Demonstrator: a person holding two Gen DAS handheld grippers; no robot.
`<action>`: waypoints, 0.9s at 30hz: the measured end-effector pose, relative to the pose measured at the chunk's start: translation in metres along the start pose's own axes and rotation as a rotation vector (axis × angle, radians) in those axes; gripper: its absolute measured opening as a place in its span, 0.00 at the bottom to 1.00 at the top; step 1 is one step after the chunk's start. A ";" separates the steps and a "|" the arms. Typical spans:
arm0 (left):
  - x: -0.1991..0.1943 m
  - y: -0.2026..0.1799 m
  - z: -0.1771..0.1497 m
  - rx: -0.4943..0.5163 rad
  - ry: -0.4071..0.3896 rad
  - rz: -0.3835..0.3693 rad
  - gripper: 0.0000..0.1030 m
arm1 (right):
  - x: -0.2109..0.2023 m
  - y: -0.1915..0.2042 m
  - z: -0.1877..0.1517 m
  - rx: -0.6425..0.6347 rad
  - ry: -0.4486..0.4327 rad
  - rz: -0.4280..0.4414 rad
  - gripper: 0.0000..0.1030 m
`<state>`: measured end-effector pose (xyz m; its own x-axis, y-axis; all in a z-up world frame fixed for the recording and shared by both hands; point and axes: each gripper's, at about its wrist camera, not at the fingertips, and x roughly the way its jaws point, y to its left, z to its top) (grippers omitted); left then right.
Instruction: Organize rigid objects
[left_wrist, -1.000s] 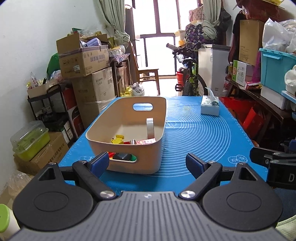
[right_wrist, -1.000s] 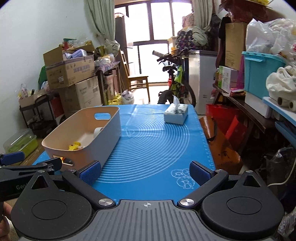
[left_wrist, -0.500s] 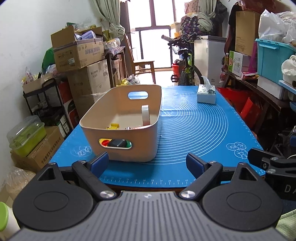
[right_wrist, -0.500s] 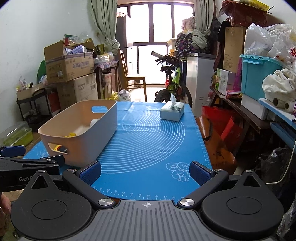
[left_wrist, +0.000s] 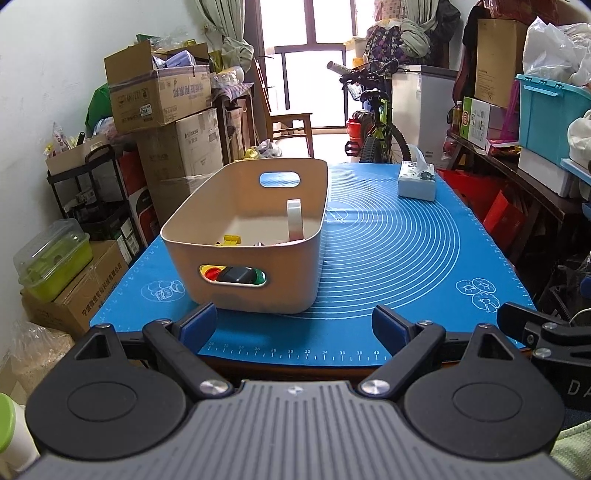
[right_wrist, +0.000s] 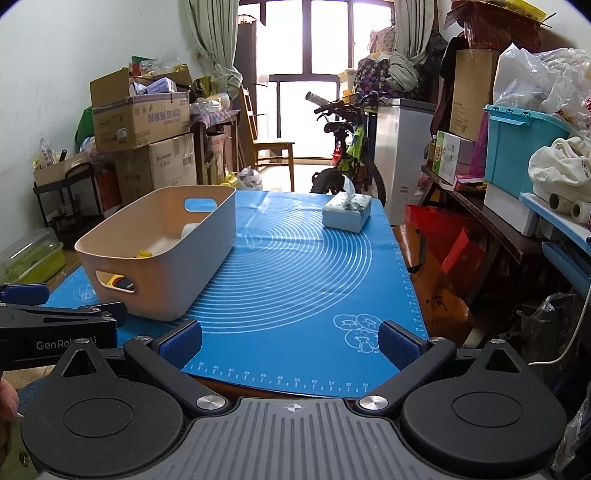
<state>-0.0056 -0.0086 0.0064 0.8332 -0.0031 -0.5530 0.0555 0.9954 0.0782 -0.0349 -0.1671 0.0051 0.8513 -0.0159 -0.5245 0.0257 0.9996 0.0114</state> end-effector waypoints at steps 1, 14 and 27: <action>0.000 0.000 0.000 -0.001 0.000 0.000 0.88 | 0.000 0.000 0.000 0.000 0.000 0.000 0.98; 0.000 0.000 0.000 0.001 0.000 0.000 0.89 | 0.001 -0.002 -0.002 0.021 0.006 -0.005 0.97; 0.000 0.000 0.000 0.000 0.001 0.001 0.89 | 0.002 -0.001 -0.005 0.034 0.020 -0.010 0.98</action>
<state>-0.0057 -0.0086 0.0068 0.8329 -0.0025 -0.5534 0.0549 0.9954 0.0783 -0.0356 -0.1679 0.0001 0.8400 -0.0249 -0.5420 0.0524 0.9980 0.0354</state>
